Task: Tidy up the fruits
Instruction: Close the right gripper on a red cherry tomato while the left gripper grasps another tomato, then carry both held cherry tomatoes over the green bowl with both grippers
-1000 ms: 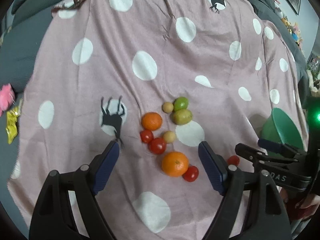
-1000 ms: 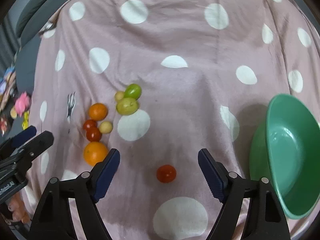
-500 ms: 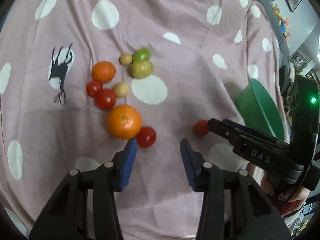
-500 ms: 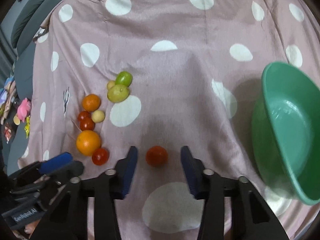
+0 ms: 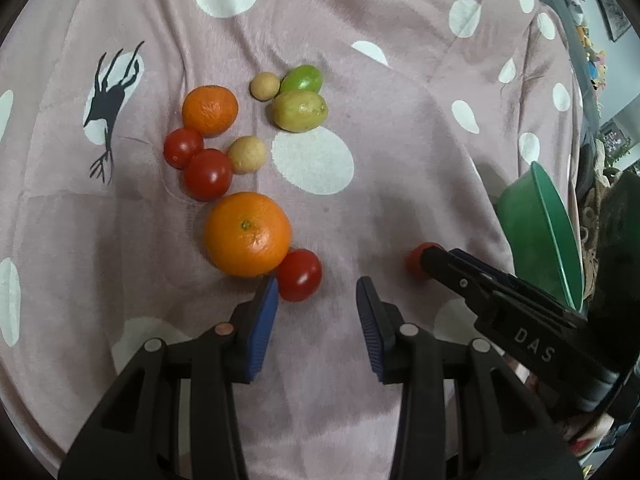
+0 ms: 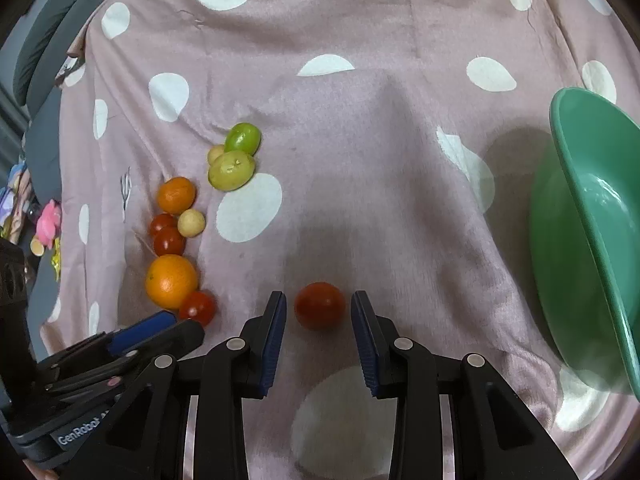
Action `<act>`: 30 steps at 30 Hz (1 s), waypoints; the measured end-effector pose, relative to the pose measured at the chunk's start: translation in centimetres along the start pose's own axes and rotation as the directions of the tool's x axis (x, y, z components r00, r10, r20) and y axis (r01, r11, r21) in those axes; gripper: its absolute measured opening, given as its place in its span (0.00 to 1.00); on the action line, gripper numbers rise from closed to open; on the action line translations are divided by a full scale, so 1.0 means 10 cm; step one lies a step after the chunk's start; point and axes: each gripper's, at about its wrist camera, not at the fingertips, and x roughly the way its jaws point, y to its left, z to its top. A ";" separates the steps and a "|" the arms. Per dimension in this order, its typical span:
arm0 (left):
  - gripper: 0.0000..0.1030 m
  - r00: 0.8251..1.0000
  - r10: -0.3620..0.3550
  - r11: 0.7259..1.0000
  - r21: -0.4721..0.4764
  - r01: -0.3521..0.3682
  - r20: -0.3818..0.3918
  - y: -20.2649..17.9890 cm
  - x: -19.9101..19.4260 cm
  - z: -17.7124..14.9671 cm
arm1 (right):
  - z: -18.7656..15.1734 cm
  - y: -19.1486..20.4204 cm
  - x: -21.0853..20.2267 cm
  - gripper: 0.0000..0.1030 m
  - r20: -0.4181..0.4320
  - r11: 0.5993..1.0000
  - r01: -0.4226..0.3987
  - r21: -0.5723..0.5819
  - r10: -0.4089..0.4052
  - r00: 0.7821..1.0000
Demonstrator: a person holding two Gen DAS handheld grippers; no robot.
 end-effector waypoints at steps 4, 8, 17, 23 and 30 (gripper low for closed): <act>0.38 1.000 0.010 1.000 -0.009 -0.010 0.012 -0.02 0.02 0.04 | 0.01 0.02 0.03 0.34 -0.007 1.000 0.021 -0.001 -0.021 1.000; 0.36 1.000 0.023 0.999 -0.034 -0.022 0.008 0.00 0.08 0.09 | 0.01 0.03 0.02 0.33 0.001 1.000 0.011 0.002 -0.011 1.000; 0.23 0.999 0.013 0.997 -0.073 -0.009 0.048 0.08 0.06 0.09 | 0.02 0.08 0.05 0.29 -0.005 1.000 0.025 -0.011 -0.025 1.000; 0.23 0.997 0.022 0.999 -0.043 -0.019 0.071 0.06 -0.03 0.00 | 0.02 0.13 0.02 0.28 0.015 0.998 0.050 -0.040 -0.049 0.999; 0.23 0.996 -0.003 1.000 -0.028 0.006 0.094 0.00 -0.17 -0.05 | 0.02 0.10 -0.04 0.28 0.045 0.999 0.019 -0.031 -0.018 0.999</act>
